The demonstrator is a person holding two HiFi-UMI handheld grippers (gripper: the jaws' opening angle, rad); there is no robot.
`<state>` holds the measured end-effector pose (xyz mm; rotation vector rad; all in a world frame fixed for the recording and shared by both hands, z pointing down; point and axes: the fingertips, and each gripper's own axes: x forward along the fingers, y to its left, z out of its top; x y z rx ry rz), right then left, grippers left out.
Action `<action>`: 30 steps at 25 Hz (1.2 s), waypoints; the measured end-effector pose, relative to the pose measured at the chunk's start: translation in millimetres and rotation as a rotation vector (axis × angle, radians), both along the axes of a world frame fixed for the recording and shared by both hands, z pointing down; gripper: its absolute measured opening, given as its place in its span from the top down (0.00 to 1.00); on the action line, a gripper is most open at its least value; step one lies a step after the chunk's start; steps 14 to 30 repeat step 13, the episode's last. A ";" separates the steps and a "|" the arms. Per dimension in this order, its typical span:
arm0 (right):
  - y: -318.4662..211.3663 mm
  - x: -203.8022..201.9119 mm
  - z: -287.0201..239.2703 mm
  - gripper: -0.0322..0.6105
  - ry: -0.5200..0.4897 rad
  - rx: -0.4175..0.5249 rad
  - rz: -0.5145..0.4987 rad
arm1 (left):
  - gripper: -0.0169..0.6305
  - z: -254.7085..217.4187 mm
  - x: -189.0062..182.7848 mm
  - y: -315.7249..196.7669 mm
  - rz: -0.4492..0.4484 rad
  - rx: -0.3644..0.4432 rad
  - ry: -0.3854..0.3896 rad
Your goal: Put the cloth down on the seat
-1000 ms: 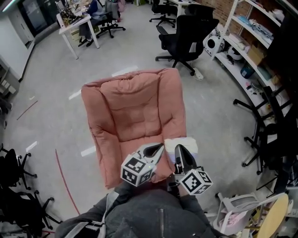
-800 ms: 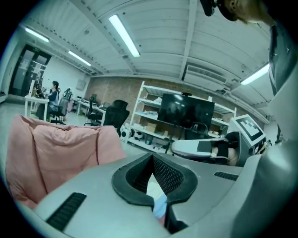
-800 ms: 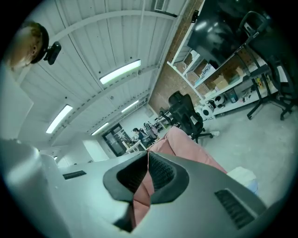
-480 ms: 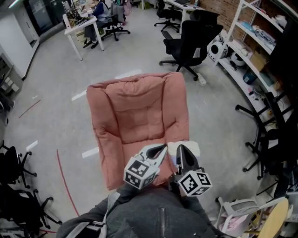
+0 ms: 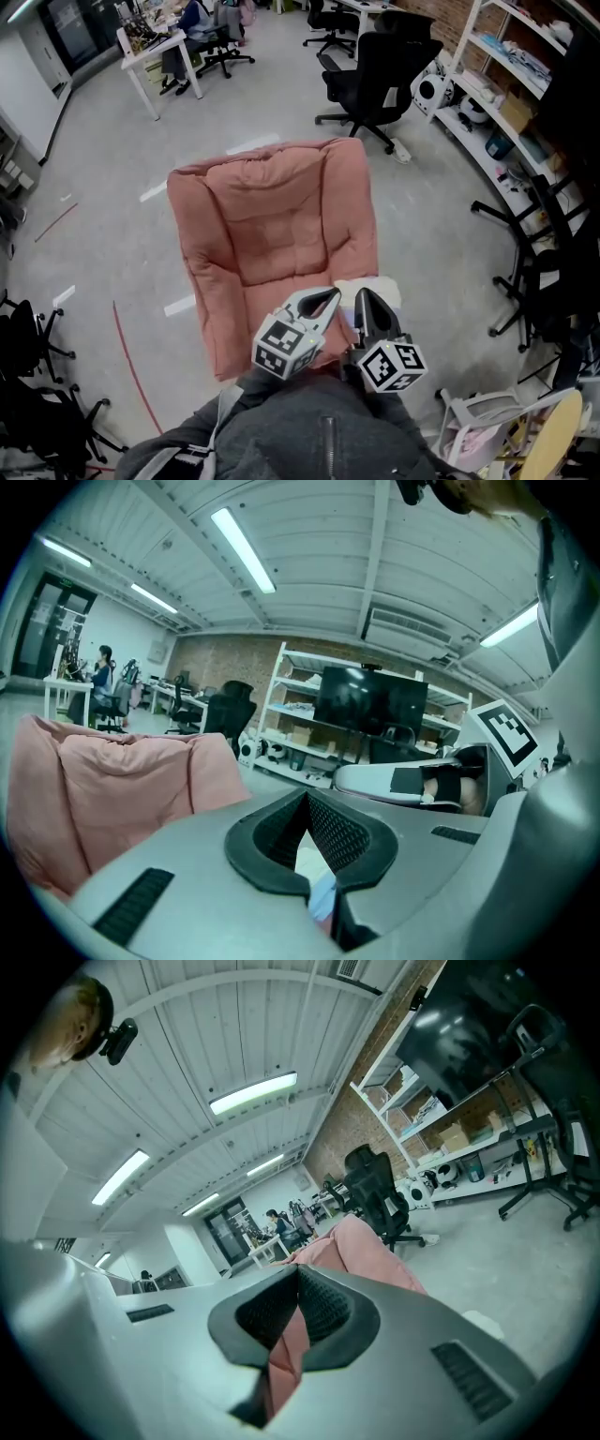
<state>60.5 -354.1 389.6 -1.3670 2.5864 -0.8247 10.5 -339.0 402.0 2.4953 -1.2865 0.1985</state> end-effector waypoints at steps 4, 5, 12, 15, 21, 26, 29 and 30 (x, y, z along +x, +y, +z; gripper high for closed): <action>0.2 5.9 3.1 0.93 0.007 -0.009 0.005 | 0.97 3.0 6.2 -1.8 0.000 -0.007 0.002; 0.3 8.0 4.2 0.93 0.008 -0.012 0.006 | 0.97 4.0 8.6 -1.8 0.002 -0.009 0.002; -1.4 13.9 8.4 0.93 0.007 -0.029 0.008 | 0.97 8.0 19.3 -3.1 0.017 -0.021 -0.001; -2.2 14.0 8.5 0.93 0.007 -0.030 0.007 | 0.97 7.6 19.8 -4.0 0.017 -0.021 0.000; -2.2 14.0 8.5 0.93 0.007 -0.030 0.007 | 0.97 7.6 19.8 -4.0 0.017 -0.021 0.000; -2.2 14.0 8.5 0.93 0.007 -0.030 0.007 | 0.97 7.6 19.8 -4.0 0.017 -0.021 0.000; -2.2 14.0 8.5 0.93 0.007 -0.030 0.007 | 0.97 7.6 19.8 -4.0 0.017 -0.021 0.000; -2.2 14.0 8.5 0.93 0.007 -0.030 0.007 | 0.97 7.6 19.8 -4.0 0.017 -0.021 0.000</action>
